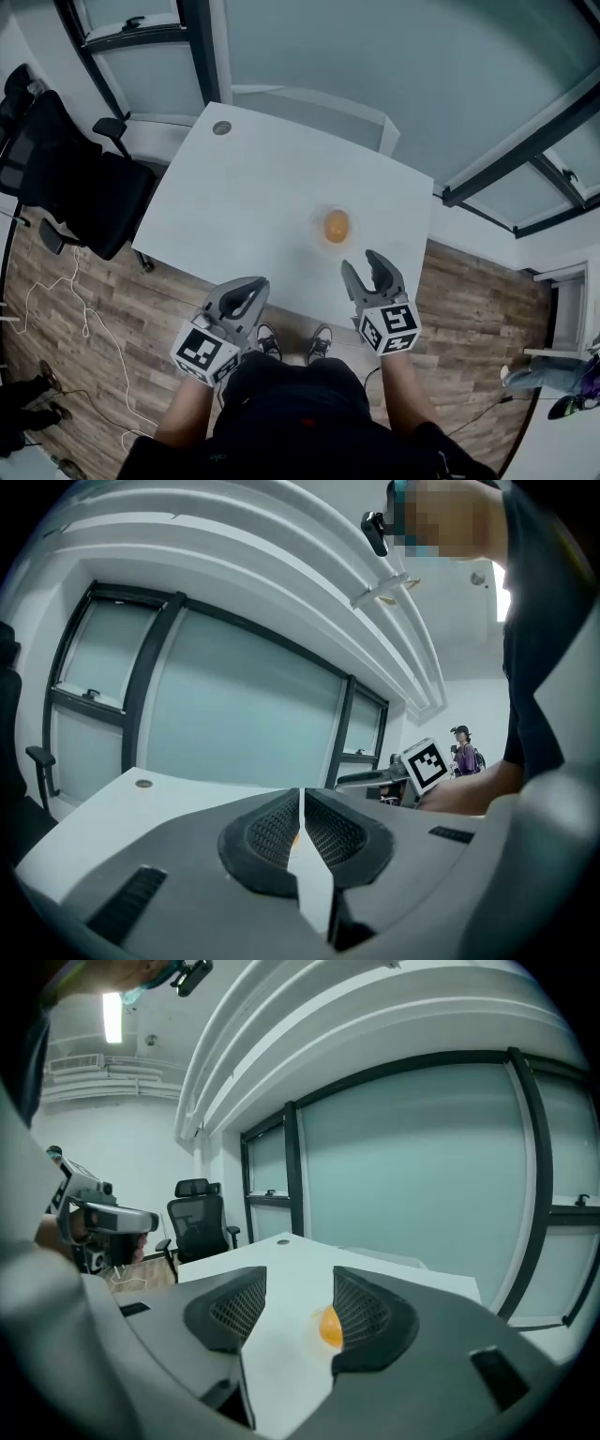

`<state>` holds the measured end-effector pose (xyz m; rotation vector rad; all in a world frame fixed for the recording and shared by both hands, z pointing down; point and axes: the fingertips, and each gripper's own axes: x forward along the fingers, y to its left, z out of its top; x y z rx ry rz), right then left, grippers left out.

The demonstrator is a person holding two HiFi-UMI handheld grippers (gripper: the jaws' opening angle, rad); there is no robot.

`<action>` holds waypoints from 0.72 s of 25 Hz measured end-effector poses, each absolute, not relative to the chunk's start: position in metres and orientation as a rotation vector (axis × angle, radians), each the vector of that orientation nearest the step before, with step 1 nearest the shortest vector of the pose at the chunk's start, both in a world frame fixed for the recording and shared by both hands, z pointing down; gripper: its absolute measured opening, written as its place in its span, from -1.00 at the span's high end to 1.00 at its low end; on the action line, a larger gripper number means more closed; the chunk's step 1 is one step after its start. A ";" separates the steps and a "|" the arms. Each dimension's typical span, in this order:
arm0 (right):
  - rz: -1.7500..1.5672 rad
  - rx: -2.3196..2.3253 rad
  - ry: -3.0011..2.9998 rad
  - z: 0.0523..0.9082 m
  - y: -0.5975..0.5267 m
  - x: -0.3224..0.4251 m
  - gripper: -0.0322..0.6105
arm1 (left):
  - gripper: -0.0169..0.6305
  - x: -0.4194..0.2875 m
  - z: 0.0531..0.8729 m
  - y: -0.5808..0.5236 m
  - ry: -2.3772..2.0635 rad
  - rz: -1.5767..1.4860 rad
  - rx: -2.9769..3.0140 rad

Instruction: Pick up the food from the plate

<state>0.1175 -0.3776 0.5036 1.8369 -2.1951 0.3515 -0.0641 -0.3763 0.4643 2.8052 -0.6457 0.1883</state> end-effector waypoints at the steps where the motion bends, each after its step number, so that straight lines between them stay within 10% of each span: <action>1: 0.341 1.835 -2.169 0.511 -0.386 0.123 0.22 | 0.84 -0.062 0.467 -0.379 -0.652 0.200 2.796; 18: 0.591 1.685 -1.984 0.680 -0.505 0.164 -0.28 | 0.84 -0.049 0.523 -0.390 -0.801 0.321 2.578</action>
